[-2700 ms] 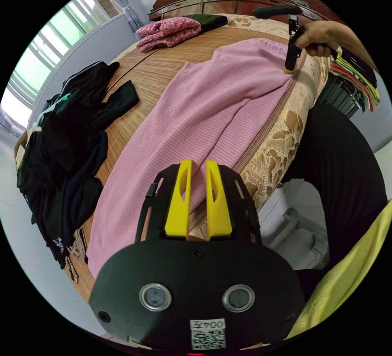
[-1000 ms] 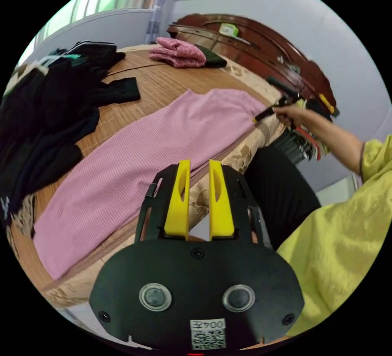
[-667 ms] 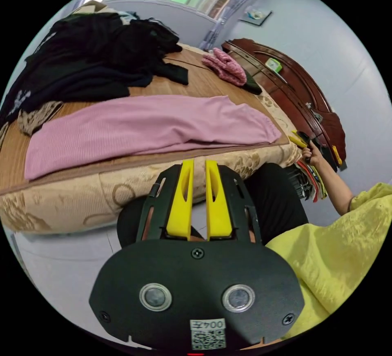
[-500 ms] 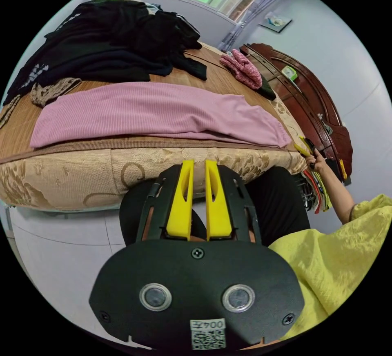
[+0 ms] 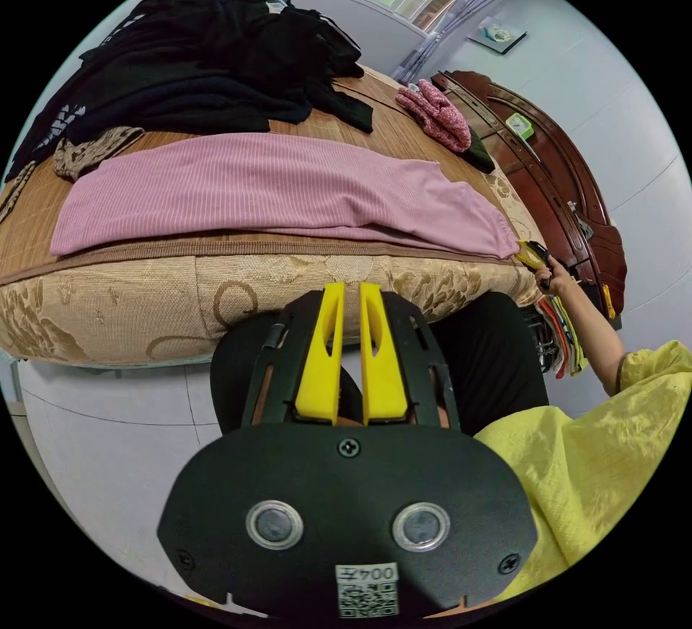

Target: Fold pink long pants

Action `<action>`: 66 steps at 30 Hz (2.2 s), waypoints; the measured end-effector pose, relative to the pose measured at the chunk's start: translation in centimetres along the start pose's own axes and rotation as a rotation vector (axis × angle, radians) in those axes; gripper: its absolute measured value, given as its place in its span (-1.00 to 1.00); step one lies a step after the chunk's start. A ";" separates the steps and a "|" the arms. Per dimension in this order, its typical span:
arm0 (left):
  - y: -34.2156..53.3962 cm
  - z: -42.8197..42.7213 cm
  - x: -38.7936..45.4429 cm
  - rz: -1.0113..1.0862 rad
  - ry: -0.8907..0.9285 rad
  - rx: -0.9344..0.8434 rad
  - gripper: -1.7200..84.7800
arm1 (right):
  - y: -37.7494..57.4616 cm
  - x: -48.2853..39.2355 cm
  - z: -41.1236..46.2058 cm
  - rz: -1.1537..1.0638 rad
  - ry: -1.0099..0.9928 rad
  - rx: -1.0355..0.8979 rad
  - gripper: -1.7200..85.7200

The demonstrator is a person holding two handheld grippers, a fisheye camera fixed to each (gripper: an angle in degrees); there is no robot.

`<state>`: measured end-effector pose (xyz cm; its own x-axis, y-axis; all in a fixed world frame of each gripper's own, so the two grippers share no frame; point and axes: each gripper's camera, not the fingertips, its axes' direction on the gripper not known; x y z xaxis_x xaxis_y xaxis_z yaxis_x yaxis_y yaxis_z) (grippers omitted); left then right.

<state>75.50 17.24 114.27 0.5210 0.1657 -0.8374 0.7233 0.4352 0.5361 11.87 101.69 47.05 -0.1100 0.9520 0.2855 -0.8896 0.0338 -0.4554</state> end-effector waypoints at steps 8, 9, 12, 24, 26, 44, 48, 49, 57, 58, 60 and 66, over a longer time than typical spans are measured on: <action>1.5 1.4 -1.6 -0.039 0.029 0.000 -0.90 | 3.0 -9.3 2.6 -0.297 0.553 -0.016 -0.84; 1.7 1.5 -1.7 -0.039 0.031 -0.001 -0.90 | 3.0 -9.2 3.1 -0.290 0.577 -0.032 -0.84; 2.1 2.0 -1.9 -0.041 0.033 -0.001 -0.90 | 4.3 -10.1 4.7 -0.328 0.605 -0.035 -0.83; 3.2 3.7 -1.9 -0.025 0.017 -0.017 -0.91 | 12.6 -25.6 11.6 -0.657 0.914 0.085 -0.74; 3.4 3.8 -1.8 -0.026 0.011 -0.012 -0.91 | 13.6 -28.2 16.2 -0.717 1.028 0.039 -0.81; 4.4 5.3 -2.0 -0.073 0.021 -0.006 -0.89 | 14.2 -32.7 20.8 -0.666 1.056 -0.111 -0.87; 3.4 2.2 -4.6 -0.109 -0.033 0.107 -0.87 | 17.6 -35.6 20.3 -0.685 0.745 -0.104 -0.87; 2.8 1.2 -5.7 -0.116 -0.083 0.125 -0.86 | 19.2 -36.3 21.1 -0.693 0.656 -0.140 -0.87; 1.4 0.5 -13.6 -0.203 -0.285 0.074 -0.73 | 31.6 -41.4 29.1 -0.791 0.373 -0.271 -0.96; 1.4 0.9 -14.0 -0.196 -0.281 0.079 -0.72 | 33.1 -42.6 30.5 -0.807 0.352 -0.292 -0.96; 1.2 1.5 -14.2 -0.176 -0.262 0.094 -0.71 | 35.0 -44.5 32.6 -0.833 0.319 -0.329 -0.96; 1.7 3.1 -14.5 -0.193 -0.277 0.141 -0.80 | 40.3 -51.9 41.0 -1.012 0.220 -0.502 -0.75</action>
<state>70.55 12.87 127.66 0.4575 -0.1625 -0.8743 0.8658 0.3055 0.3963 -36.40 41.15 48.44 0.6776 0.4503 0.5815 -0.2439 0.8835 -0.4000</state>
